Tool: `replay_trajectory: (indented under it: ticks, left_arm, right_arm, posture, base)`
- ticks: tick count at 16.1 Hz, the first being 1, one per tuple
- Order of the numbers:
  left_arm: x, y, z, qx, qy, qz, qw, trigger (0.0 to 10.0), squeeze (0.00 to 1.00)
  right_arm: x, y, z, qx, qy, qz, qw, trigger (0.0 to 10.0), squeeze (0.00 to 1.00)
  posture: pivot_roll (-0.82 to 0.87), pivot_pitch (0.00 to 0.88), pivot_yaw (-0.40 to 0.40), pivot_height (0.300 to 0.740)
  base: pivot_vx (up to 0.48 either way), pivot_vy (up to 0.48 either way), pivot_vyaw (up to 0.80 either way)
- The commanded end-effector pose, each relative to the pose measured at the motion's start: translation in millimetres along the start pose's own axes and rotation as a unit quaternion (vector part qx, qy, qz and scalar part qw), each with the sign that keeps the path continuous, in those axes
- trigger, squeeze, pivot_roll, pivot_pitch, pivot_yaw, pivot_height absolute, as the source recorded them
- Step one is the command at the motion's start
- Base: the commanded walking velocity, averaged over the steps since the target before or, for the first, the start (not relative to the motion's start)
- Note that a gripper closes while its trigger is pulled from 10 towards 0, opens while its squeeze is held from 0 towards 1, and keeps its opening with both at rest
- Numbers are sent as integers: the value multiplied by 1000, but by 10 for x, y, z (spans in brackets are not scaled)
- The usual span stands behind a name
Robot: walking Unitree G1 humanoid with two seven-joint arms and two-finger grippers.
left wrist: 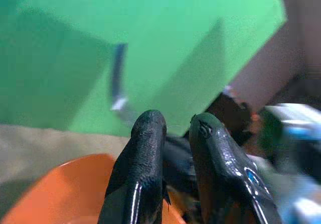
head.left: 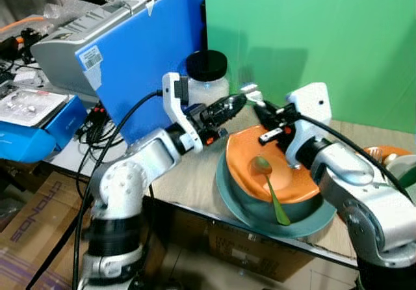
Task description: Setting the table
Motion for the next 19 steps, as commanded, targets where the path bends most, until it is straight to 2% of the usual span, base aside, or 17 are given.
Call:
replay_trajectory:
  ticks: [1,2,3,5,6,7,8,10,11,12,13,14,15,17,18,19]
  left_arm:
    - [18,-19,-75,-17,-1,-1,1000,10000,600]
    - [18,-45,-141,-31,-4,-1,1000,10000,1000]
    - [22,-82,-194,-39,8,0,999,10000,1000]
    - [27,-151,-131,1,70,6,998,10000,1000]
    - [-4,-226,34,75,191,37,978,10000,553]
    - [-88,-303,209,138,288,89,944,10000,0]
    - [-89,-380,348,195,339,114,913,10000,0]
    - [209,-353,221,216,403,31,889,10000,0]
    - [252,-351,203,219,423,21,879,10000,0]
    - [263,-352,203,220,426,18,877,10000,0]
    - [284,-389,266,242,438,12,865,10000,0]
    - [272,-410,288,247,445,16,861,10000,0]
    - [270,-448,307,256,450,12,855,10000,0]
    - [278,-507,340,268,449,7,852,10000,0]
    - [244,-586,401,283,447,12,848,10000,0]
    - [211,-630,428,290,444,15,847,10000,0]
  right_arm:
    - [55,12,-31,-9,0,-6,1000,0,0]
    - [43,18,-55,-17,3,-4,1000,0,0]
    - [9,16,-135,-44,8,3,999,0,0]
    - [-30,-24,-284,-87,25,8,996,0,0]
    - [-39,-96,-378,-111,33,4,993,0,0]
    - [-42,-186,-393,-126,39,0,991,10000,0]
    - [-92,-246,-336,-125,55,6,991,10000,0]
    - [-101,-349,-298,-154,63,-20,986,10000,0]
    - [-90,-376,-304,-165,77,-31,983,10000,0]
    - [-77,-387,-307,-170,82,-37,981,10000,0]
    - [88,-467,-372,-192,58,-74,977,10000,0]
    - [156,-500,-393,-198,52,-87,975,10000,0]
    - [187,-544,-407,-207,34,-84,974,10000,0]
    - [207,-574,-392,-214,4,-74,974,10000,0]
    - [236,-584,-372,-219,-12,-74,973,10000,0]
    - [252,-589,-368,-222,-12,-77,972,10000,0]
  posture:
    - [43,0,89,740]
    - [45,0,88,740]
    - [45,0,88,740]
    - [39,0,87,740]
    - [39,0,85,740]
    - [40,0,83,740]
    - [35,0,87,740]
    - [48,0,83,740]
    - [49,0,82,740]
    - [48,0,82,740]
    - [45,0,86,740]
    - [50,0,86,740]
    - [50,0,86,740]
    - [50,0,86,740]
    - [52,0,83,740]
    - [52,0,83,740]
  base:
    - [0,0,0]
    - [0,0,0]
    - [0,0,0]
    - [0,0,0]
    - [0,0,0]
    - [0,0,0]
    - [0,0,0]
    - [0,0,-319]
    - [0,0,-712]
    - [0,0,-712]
    - [0,0,-744]
    - [0,0,-744]
    - [0,0,-750]
    - [0,0,-753]
    - [0,0,-769]
    - [0,0,-769]
Point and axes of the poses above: a point about 5 cm out from each wrist's last joint towards the gripper, its own y axis pointing out of the wrist towards the gripper, its own x axis along the axis of the wrist's last joint, z = x × y, the point moved 6 cm from there along y, pointing out of the wrist towards the gripper, and after that the axes turned 3 degrees about y, right-handed, at the moved point
